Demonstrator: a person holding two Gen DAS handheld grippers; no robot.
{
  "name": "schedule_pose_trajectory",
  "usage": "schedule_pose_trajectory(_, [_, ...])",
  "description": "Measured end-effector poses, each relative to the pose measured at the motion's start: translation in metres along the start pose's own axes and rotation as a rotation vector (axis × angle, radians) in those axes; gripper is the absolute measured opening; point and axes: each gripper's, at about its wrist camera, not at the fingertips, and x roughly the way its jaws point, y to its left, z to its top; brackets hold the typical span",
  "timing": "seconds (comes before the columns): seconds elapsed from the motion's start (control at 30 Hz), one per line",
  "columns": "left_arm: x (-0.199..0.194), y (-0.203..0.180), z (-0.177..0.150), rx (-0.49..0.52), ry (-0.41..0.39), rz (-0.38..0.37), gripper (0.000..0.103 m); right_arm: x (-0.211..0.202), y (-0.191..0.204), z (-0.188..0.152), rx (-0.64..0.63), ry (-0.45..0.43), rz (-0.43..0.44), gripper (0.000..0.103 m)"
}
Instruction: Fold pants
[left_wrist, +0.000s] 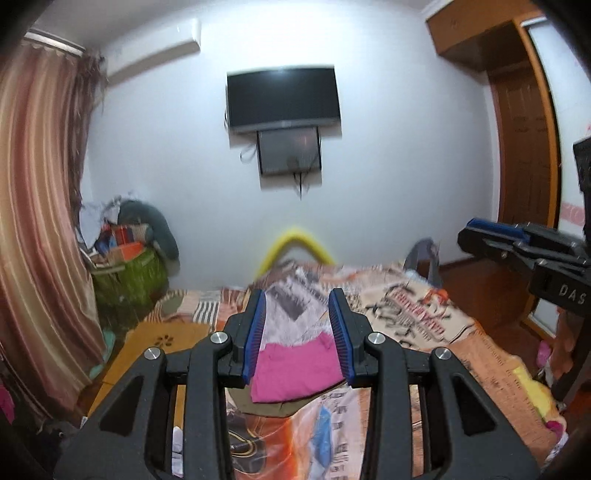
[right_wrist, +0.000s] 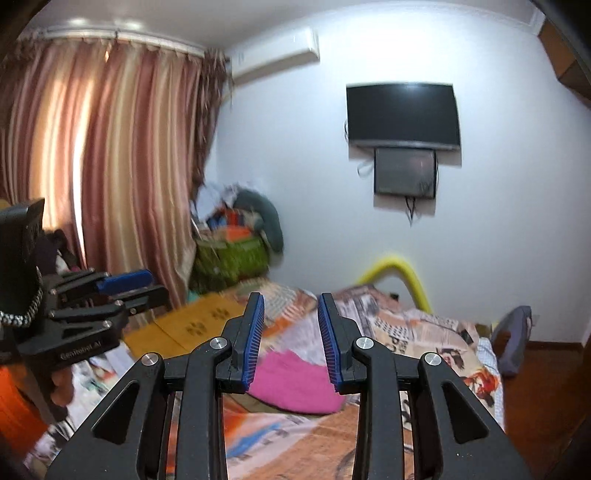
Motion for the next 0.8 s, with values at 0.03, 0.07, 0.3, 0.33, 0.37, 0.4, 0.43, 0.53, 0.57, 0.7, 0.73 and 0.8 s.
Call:
schedule_pose_trajectory(0.03, [-0.017, -0.004, -0.001, -0.013, -0.026, -0.003, 0.036, -0.006, 0.002, -0.001, 0.009, -0.017, 0.006, 0.028])
schedule_pose_trajectory(0.07, [-0.026, -0.006, -0.002, -0.018, -0.041, -0.002, 0.036, -0.013, 0.005, -0.002, 0.018, -0.034, 0.008, 0.028])
schedule_pose_trajectory(0.3, [-0.075, -0.019, -0.022, -0.068, -0.107, 0.004, 0.038, -0.040, 0.017, -0.021, 0.058, -0.081, 0.012, 0.037])
schedule_pose_trajectory(0.33, [-0.077, -0.020, -0.025, -0.073, -0.107, 0.004, 0.041, -0.043, 0.018, -0.024, 0.062, -0.084, 0.007, 0.041])
schedule_pose_trajectory(0.37, [-0.082, -0.022, -0.029, -0.082, -0.106, 0.002, 0.043, -0.047, 0.018, -0.025, 0.064, -0.086, 0.002, 0.043])
schedule_pose_trajectory(0.4, [-0.084, -0.022, -0.032, -0.087, -0.108, 0.002, 0.047, -0.049, 0.018, -0.027, 0.068, -0.089, -0.006, 0.045])
schedule_pose_trajectory(0.43, [-0.089, -0.025, -0.037, -0.086, -0.115, 0.009, 0.052, -0.052, 0.020, -0.029, 0.071, -0.089, -0.014, 0.048])
schedule_pose_trajectory(0.53, [-0.098, -0.032, -0.046, -0.079, -0.125, 0.038, 0.074, -0.058, 0.019, -0.032, 0.079, -0.093, -0.042, 0.072])
schedule_pose_trajectory(0.57, [-0.098, -0.033, -0.048, -0.084, -0.126, 0.039, 0.078, -0.061, 0.020, -0.033, 0.082, -0.098, -0.056, 0.076])
schedule_pose_trajectory(0.7, [-0.098, -0.036, -0.054, -0.088, -0.120, 0.034, 0.091, -0.070, 0.020, -0.036, 0.088, -0.109, -0.092, 0.099])
schedule_pose_trajectory(0.73, [-0.098, -0.036, -0.055, -0.086, -0.121, 0.035, 0.094, -0.071, 0.020, -0.036, 0.092, -0.110, -0.094, 0.103])
schedule_pose_trajectory(0.8, [-0.098, -0.039, -0.057, -0.082, -0.129, 0.031, 0.098, -0.073, 0.020, -0.037, 0.093, -0.115, -0.106, 0.103])
